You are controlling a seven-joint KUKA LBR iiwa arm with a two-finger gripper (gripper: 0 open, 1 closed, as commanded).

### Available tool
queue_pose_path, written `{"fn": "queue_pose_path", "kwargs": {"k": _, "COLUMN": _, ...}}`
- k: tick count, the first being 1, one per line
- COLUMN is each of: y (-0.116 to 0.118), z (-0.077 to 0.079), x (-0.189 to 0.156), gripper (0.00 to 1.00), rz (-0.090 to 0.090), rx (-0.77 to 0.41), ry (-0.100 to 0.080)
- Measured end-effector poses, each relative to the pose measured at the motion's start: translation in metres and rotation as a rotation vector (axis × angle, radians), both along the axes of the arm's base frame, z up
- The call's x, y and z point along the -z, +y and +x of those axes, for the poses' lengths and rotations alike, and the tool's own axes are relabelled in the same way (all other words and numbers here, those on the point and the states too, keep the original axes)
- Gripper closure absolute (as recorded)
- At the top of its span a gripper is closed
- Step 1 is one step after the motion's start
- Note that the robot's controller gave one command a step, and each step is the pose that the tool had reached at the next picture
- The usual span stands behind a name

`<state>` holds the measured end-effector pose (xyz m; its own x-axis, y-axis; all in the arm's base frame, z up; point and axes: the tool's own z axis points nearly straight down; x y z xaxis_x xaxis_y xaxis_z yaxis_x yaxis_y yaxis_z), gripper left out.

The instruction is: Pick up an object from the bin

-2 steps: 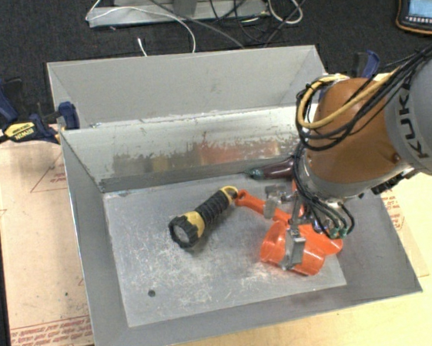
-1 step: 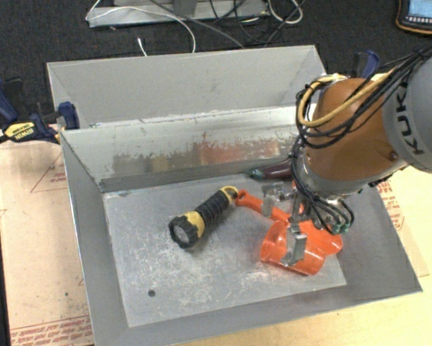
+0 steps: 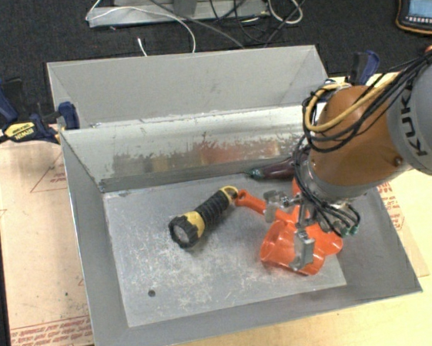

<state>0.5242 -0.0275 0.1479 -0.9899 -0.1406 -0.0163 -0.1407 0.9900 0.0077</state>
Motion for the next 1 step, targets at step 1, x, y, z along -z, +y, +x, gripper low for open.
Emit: {"fn": "queue_pose_path", "kwargs": {"k": 1, "y": -0.0112, "z": 0.0001, "x": -0.0827, "gripper": 0.0, "rz": -0.008, "rx": -0.362, "ry": -0.015}}
